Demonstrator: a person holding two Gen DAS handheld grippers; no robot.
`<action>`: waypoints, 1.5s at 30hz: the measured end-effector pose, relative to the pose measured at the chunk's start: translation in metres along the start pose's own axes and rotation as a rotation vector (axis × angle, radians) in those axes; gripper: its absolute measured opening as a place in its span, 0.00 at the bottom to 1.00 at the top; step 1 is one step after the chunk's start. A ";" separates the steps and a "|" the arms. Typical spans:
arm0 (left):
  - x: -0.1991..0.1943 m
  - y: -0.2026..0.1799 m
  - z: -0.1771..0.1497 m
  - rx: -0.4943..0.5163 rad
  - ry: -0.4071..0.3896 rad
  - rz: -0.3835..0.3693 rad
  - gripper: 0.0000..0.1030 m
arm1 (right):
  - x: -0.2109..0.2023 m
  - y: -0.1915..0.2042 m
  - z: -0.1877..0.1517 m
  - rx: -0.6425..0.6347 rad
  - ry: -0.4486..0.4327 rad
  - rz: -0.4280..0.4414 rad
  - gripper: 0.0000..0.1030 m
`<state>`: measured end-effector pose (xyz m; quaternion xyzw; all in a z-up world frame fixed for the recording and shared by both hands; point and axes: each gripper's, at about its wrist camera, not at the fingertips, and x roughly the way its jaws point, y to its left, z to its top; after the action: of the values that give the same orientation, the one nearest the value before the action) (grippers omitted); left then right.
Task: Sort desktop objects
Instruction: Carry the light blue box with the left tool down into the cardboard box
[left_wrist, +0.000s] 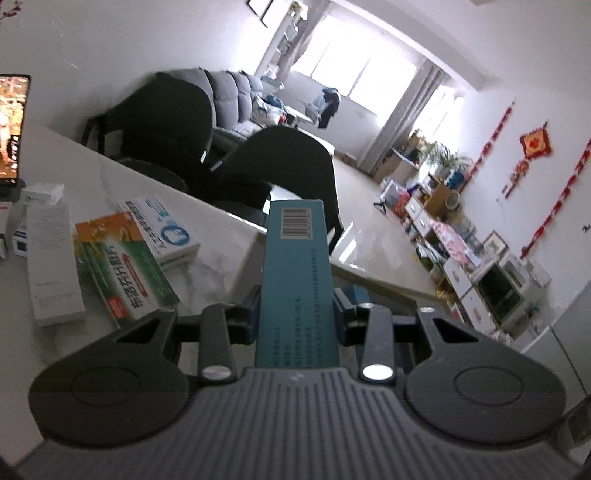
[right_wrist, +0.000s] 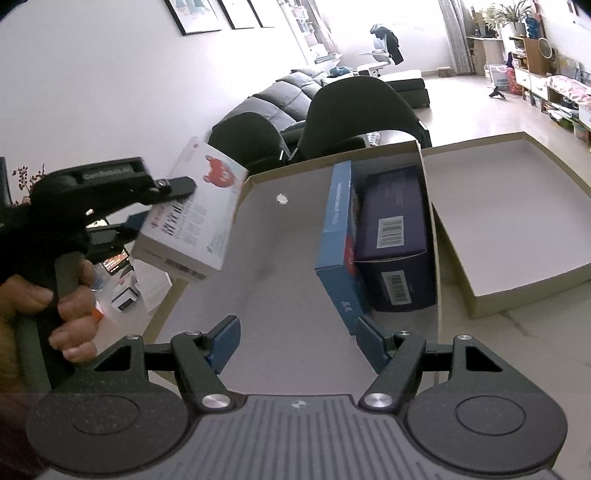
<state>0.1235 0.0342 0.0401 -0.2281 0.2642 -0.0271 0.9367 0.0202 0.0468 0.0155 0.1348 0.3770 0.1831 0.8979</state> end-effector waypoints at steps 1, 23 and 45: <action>0.003 -0.003 -0.001 0.003 0.009 -0.002 0.34 | 0.000 -0.001 0.000 0.002 0.000 0.000 0.70; 0.058 -0.019 -0.013 0.005 0.218 0.016 0.34 | 0.000 -0.013 0.003 0.020 0.004 -0.002 0.70; 0.088 -0.025 -0.026 -0.045 0.358 -0.007 0.35 | 0.007 -0.011 0.005 0.022 0.008 0.000 0.70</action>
<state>0.1879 -0.0137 -0.0110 -0.2415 0.4263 -0.0646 0.8694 0.0311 0.0397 0.0102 0.1440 0.3827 0.1794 0.8948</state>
